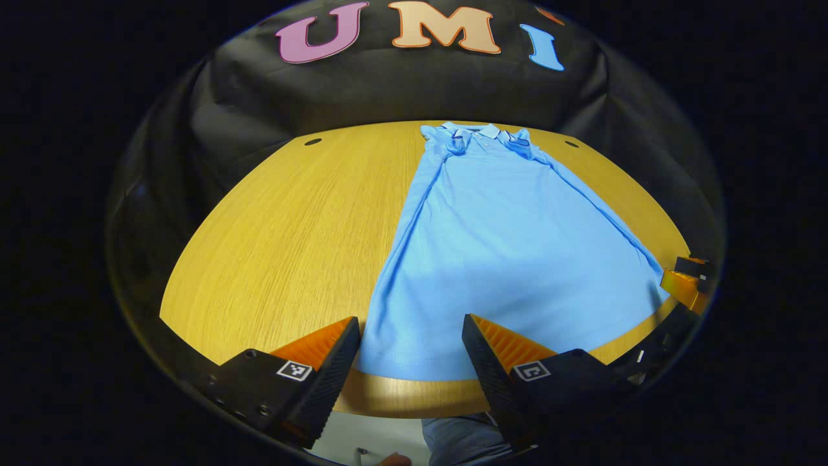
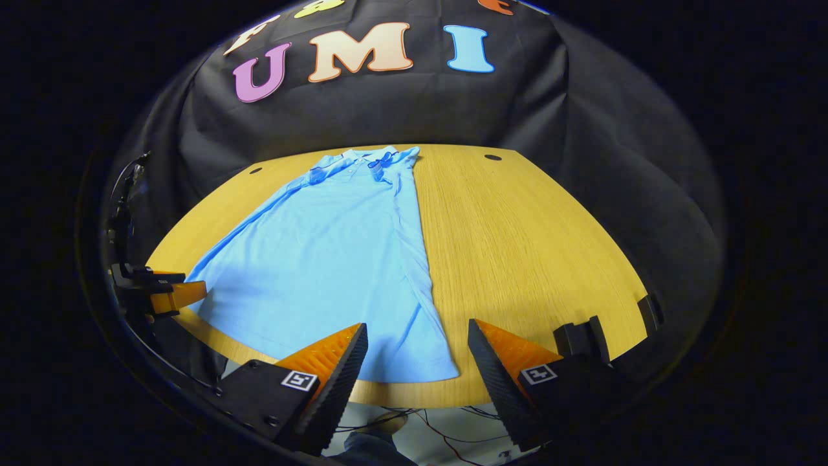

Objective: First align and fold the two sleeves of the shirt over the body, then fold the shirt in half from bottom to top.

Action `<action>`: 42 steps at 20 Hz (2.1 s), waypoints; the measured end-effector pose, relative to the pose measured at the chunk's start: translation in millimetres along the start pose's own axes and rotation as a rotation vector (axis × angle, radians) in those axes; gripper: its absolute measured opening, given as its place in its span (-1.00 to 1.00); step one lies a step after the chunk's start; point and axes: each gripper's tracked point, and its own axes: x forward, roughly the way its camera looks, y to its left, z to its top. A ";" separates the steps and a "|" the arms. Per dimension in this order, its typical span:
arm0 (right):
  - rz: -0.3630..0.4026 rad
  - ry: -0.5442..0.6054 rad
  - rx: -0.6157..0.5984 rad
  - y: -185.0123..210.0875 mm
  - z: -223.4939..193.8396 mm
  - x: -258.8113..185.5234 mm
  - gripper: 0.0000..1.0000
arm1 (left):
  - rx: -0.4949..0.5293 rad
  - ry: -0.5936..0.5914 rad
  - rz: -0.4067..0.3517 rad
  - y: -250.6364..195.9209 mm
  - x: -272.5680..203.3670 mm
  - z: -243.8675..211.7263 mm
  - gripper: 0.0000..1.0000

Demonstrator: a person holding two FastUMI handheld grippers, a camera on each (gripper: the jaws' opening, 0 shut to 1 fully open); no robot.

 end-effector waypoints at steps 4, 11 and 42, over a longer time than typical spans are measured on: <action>-0.007 0.031 -0.017 2.3 -13.3 7.3 0.95 | 0.001 -0.005 -0.017 -1.3 -0.3 -4.7 0.91; 0.027 0.074 0.015 12.7 -27.0 10.4 0.86 | 0.027 -0.083 -0.082 -24.4 2.9 -4.6 0.52; 0.177 -0.145 0.084 47.2 148.5 18.2 -0.94 | -0.157 -0.054 -0.137 -32.6 10.1 124.2 -1.00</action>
